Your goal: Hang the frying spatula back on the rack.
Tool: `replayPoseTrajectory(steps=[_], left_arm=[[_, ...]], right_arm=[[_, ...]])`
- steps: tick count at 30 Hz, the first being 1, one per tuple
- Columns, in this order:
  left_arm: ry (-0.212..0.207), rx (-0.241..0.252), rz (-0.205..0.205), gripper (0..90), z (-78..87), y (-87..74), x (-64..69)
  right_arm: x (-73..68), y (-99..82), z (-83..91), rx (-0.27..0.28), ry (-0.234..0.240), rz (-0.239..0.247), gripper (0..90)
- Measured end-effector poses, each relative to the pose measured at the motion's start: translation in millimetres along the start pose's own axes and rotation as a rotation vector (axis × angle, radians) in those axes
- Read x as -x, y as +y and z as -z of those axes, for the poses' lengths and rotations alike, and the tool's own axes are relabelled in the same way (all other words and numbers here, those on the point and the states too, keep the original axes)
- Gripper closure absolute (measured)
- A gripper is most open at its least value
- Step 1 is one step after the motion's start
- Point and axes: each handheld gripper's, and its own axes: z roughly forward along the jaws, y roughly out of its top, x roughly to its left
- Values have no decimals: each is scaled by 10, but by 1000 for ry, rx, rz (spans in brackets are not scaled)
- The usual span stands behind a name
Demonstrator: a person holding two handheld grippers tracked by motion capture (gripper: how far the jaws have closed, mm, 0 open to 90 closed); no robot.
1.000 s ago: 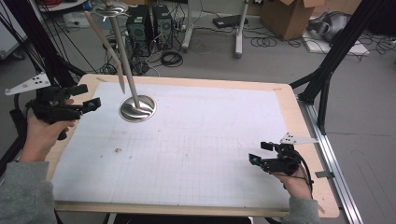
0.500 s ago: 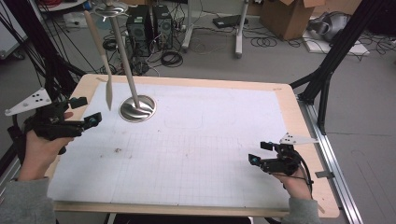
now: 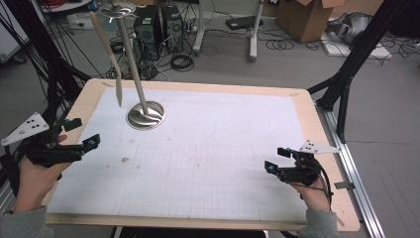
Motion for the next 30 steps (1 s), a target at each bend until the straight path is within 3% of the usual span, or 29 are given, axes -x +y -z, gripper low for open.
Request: replayPoseTrajectory(steps=[18, 30], left_arm=[[-5, -10, -39, 107, -82, -184, 177], [-5, -23, -46, 107, -119, -247, 194]], right_arm=[[-100, 86, 164, 111, 22, 63, 134], [-171, 153, 290, 166, 61, 93, 134]])
